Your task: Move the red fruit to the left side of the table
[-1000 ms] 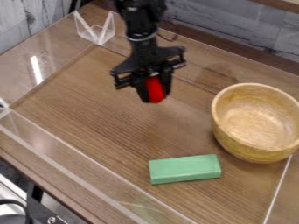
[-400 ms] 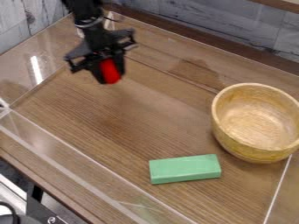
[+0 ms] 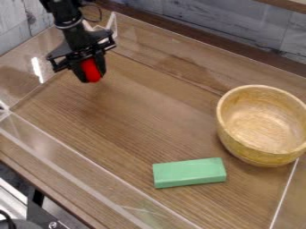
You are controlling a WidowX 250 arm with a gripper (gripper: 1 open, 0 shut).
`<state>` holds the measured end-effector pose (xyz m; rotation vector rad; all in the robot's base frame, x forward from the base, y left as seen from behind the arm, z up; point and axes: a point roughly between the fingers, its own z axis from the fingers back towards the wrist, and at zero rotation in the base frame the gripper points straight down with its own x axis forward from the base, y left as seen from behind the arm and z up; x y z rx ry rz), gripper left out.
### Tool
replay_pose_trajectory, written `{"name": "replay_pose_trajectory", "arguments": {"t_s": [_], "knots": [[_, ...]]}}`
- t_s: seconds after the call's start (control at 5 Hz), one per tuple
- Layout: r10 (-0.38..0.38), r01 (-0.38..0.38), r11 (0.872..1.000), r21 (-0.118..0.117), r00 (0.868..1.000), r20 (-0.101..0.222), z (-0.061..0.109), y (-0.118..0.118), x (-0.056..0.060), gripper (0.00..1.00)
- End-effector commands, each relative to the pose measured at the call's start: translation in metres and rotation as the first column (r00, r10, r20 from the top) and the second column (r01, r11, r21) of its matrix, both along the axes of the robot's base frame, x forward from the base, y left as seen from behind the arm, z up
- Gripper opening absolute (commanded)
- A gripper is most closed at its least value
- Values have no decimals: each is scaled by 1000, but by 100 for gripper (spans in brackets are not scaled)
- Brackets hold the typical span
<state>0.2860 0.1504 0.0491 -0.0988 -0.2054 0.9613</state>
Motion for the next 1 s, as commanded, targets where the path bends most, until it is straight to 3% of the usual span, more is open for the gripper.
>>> {"name": "replay_pose_trajectory", "arguments": {"t_s": [0.0,0.2,0.4,0.6,0.8], "knots": [[-26,25,999,48,999,19,6,10,16,0],[-29,29,998,55,1000,-5,4,12,26,100],[-15,17,999,49,1000,-26,4,13,32,0],[20,-18,999,32,999,-44,0,16,31,0],[50,-49,999,17,996,-67,-2,17,28,100]]}}
